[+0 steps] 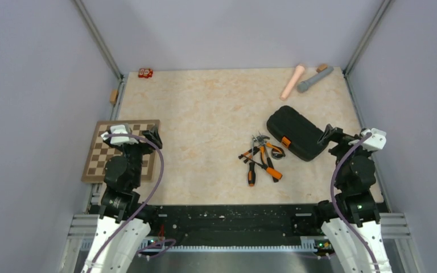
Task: Pack the tool kit
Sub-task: Move the toolbox to the center of the board.
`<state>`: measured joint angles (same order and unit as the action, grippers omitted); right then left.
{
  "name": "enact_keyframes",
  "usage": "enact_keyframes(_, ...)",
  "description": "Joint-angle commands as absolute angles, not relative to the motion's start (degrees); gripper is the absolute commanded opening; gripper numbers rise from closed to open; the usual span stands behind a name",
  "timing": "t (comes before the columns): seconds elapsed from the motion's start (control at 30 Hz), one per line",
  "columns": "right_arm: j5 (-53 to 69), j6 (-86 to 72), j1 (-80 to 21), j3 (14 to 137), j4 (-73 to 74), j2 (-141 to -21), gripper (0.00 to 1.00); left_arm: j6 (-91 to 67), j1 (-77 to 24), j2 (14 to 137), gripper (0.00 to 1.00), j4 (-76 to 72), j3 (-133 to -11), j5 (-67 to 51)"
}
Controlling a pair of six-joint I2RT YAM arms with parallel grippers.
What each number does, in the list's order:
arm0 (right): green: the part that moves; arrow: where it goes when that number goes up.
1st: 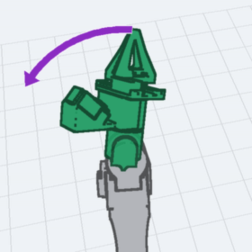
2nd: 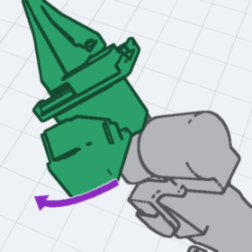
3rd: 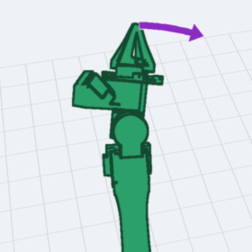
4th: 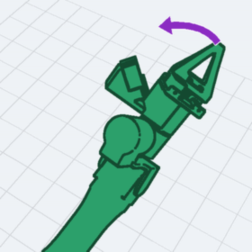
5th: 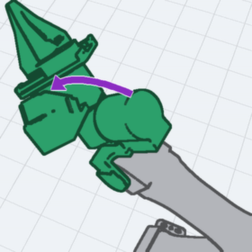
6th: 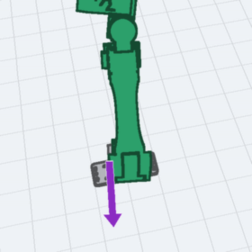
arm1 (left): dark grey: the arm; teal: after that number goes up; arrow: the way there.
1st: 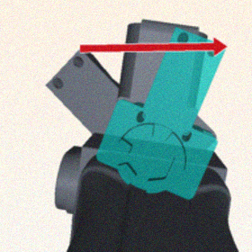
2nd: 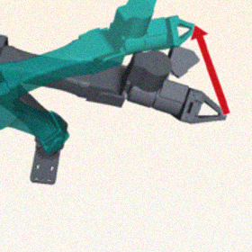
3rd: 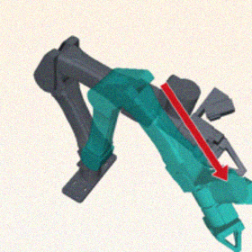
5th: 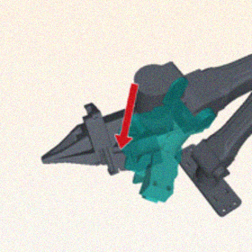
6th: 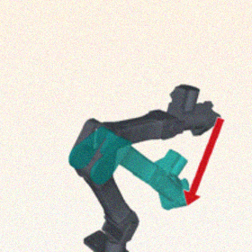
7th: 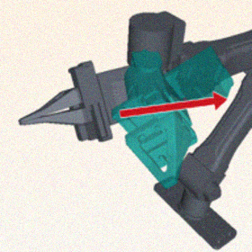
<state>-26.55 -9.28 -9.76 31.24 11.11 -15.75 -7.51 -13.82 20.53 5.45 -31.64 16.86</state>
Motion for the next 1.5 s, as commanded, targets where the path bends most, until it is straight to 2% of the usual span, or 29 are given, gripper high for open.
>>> enact_keyframes(0.0, -29.41, -15.21, -10.16, 35.32, 15.83, -20.66, 0.99, -8.09, -13.97, 21.45, 0.99, 5.32, -34.16, 17.39)
enact_keyframes(0.33, -24.88, -27.55, -9.85, 44.35, 28.81, -45.54, 0.99, -9.8, -14.05, 22.49, 0.99, 6.05, -34.54, 15.92)
enact_keyframes(0.43, -19.75, -29.98, -6.1, 45.04, 28.81, -50.13, 0.99, -10.15, -14.05, 22.43, 0.99, 6.36, -34.6, 15.64)
enact_keyframes(0.63, -10.27, -31.87, 5.06, 41.86, 23.6, -55.34, 0.99, -10.04, -14.06, 22.15, 0.99, 6.42, -34.71, 15.23)
enact_keyframes(0.77, -3.22, -33.18, 8.75, 38.7, 18.31, -59.34, 0.99, -9.84, -14.06, 21.5, 0.99, 6.5, -34.52, 15.81)
enact_keyframes(1.13, 6.75, -29.36, 10.8, 33.07, 6.89, -67.12, 0.96, -9.52, -14.23, 21.86, 0.99, 6.61, -34.54, 15.71)
enact_keyframes(1.33, 15.21, -20.58, 9.88, 39.84, 1.87, -79.37, 0.86, -9.14, -14.59, 22.23, 0.99, 6.59, -34.45, 15.76)
enact_keyframes(1.47, 18.31, -14.07, 5.01, 47.09, 0.75, -88.23, 0.85, -8.86, -14.68, 22.63, 0.99, 6.59, -34.45, 15.9)
